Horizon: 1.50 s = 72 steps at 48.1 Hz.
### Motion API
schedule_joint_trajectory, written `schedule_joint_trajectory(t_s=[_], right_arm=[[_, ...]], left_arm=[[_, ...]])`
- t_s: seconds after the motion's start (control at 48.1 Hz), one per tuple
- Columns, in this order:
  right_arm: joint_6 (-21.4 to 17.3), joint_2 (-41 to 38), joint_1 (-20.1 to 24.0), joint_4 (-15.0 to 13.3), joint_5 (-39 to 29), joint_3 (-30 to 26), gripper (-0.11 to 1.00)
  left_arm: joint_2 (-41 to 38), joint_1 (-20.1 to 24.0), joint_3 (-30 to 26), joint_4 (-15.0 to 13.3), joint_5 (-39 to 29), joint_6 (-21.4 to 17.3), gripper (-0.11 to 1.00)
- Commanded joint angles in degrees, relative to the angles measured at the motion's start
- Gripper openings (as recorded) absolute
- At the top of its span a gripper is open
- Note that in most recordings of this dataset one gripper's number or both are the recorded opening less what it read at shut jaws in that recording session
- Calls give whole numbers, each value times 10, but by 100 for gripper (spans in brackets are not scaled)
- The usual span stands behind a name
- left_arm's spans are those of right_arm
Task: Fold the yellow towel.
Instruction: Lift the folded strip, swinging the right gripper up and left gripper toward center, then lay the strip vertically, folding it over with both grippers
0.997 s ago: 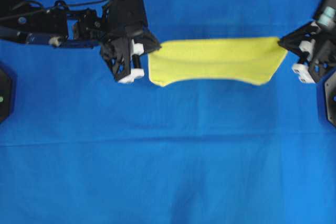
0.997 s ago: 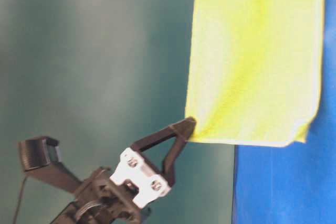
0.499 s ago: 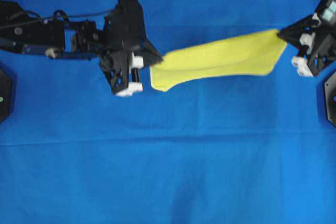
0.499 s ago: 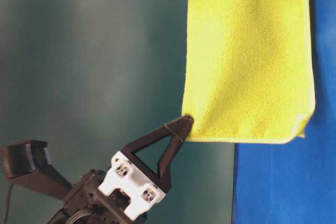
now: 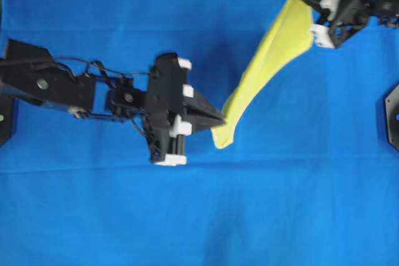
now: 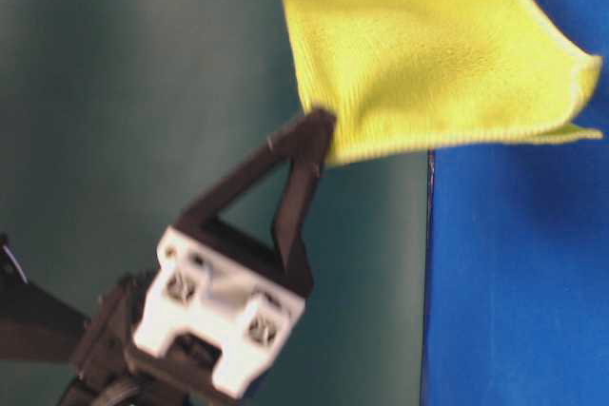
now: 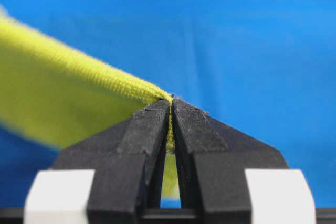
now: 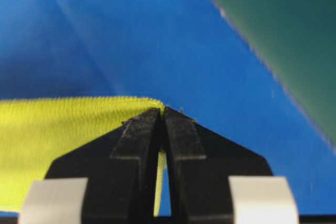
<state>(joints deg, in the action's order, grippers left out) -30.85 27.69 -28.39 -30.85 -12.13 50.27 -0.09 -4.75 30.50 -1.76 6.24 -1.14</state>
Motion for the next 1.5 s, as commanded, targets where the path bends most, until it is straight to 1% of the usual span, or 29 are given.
schedule_joint_trajectory(t_s=[0.0, 0.125, 0.229, 0.332, 0.436, 0.54, 0.686, 0.852, 0.997, 1.101, 1.184, 1.288, 1.413, 1.475], right_arm=[[1, -33, -16, -11, 16, -43, 3], [1, -85, -23, -25, 30, -83, 3], [1, -111, -22, -27, 32, -107, 3], [1, -125, -22, -30, 33, -120, 3], [1, -126, -23, -32, 33, -122, 3], [1, -120, -25, -32, 31, -117, 3], [1, -97, -34, -32, 29, -94, 3], [1, -43, -45, -32, 18, -50, 3], [1, 11, -45, -32, -24, -12, 3], [1, 36, -45, -32, -48, 8, 3], [1, 42, -45, -32, -55, 18, 3], [1, 33, -46, -32, -52, 26, 3], [1, -5, -46, -32, -27, 18, 3], [1, -33, -46, -32, -6, 9, 3]], left_arm=[[-10, -22, -36, 1, 9, -3, 2], [-41, -36, -72, 1, 7, -11, 2], [-54, -43, -91, 1, 0, -22, 2], [-59, -44, -99, 1, -6, -28, 2], [-61, -44, -99, 1, -4, -29, 2], [-67, -43, -106, 1, 1, -29, 2], [-92, -43, -137, 1, 11, -30, 2], [-146, -43, -205, 1, 18, -31, 2], [-202, -43, -273, 0, 17, -31, 2], [-233, -43, -309, 1, 17, -31, 2], [-253, -43, -333, 1, 18, -31, 2], [-272, -41, -350, 1, 21, -28, 2], [-280, -39, -341, 1, 32, -19, 2], [-277, -37, -325, 1, 45, -18, 2]])
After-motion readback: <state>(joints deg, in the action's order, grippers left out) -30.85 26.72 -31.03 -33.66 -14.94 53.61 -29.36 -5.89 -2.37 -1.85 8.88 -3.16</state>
